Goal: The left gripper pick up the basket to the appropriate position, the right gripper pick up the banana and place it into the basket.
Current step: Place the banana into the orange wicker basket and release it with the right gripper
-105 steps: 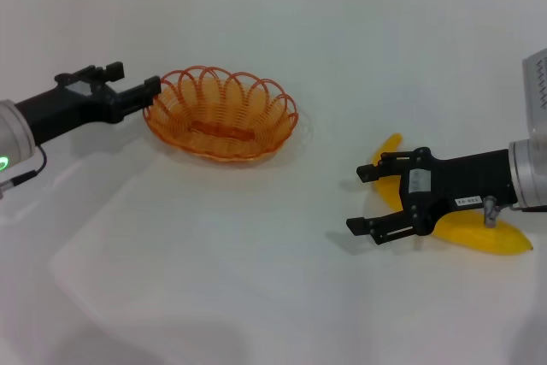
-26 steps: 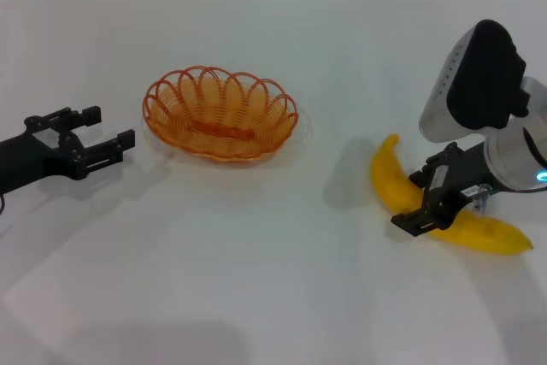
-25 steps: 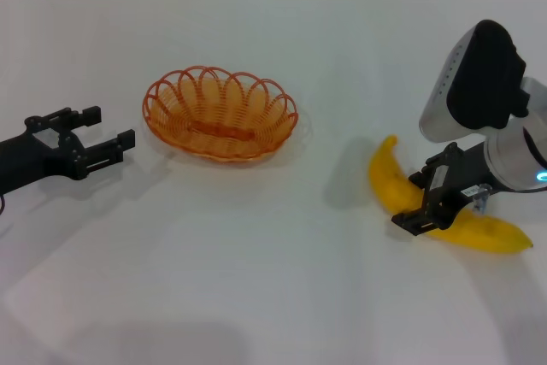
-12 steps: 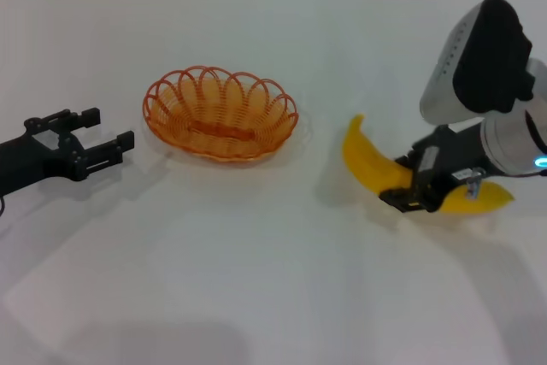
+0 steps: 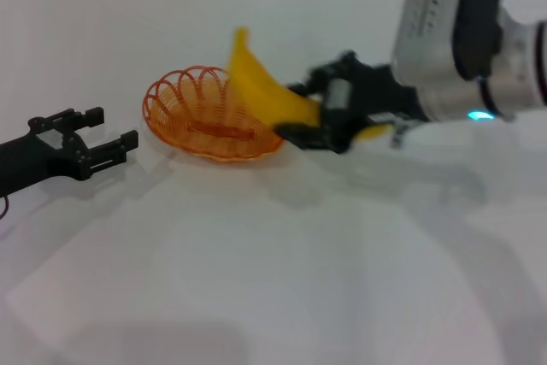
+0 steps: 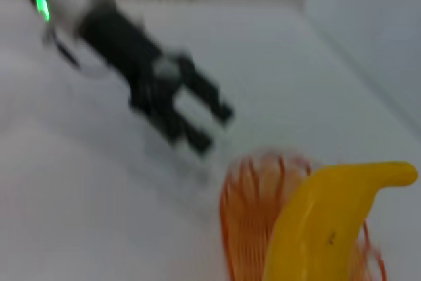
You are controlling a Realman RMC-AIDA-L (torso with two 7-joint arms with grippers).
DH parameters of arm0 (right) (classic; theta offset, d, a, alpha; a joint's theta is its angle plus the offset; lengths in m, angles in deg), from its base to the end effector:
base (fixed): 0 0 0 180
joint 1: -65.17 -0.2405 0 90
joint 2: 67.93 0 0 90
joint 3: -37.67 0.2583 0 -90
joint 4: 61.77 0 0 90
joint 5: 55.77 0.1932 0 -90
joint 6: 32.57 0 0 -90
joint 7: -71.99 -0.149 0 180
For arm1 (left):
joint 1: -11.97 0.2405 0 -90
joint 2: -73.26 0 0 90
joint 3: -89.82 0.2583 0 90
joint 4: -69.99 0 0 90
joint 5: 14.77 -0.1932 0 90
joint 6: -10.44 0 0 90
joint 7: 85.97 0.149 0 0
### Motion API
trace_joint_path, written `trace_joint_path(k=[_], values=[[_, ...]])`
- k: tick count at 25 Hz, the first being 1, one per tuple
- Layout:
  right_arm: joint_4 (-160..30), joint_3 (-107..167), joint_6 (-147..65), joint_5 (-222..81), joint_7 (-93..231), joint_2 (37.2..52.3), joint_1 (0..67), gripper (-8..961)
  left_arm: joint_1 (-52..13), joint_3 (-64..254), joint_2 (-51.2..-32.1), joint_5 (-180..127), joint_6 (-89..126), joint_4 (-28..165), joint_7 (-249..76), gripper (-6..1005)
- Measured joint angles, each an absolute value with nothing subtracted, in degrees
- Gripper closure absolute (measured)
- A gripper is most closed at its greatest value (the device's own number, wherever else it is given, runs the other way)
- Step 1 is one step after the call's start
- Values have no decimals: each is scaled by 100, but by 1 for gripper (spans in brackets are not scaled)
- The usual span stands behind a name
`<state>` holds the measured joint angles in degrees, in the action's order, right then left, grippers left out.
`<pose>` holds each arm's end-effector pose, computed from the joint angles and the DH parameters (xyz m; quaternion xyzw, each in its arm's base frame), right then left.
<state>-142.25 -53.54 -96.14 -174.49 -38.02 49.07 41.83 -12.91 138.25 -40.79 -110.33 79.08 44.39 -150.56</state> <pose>0.1510 0.3296 -0.0338 -0.9824 0.0345 0.0380 0.1796 -0.3203 0.3278 0.0050 -0.8981 -0.2488 -0.2034 0.3002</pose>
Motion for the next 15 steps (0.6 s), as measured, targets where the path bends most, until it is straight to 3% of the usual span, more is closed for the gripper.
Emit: trace_joint_path(k=[11, 15], values=[[-12110, -5687, -8675, -16035, -2620, 4922, 2780, 464, -1457, 13825, -4156, -11172, 7908, 4422, -15068, 258], [-11924, -5981, -8301, -15874, -2532, 4923, 2661, 463, -1474, 13825, -4157, -11178, 7909, 4433, -15066, 258]])
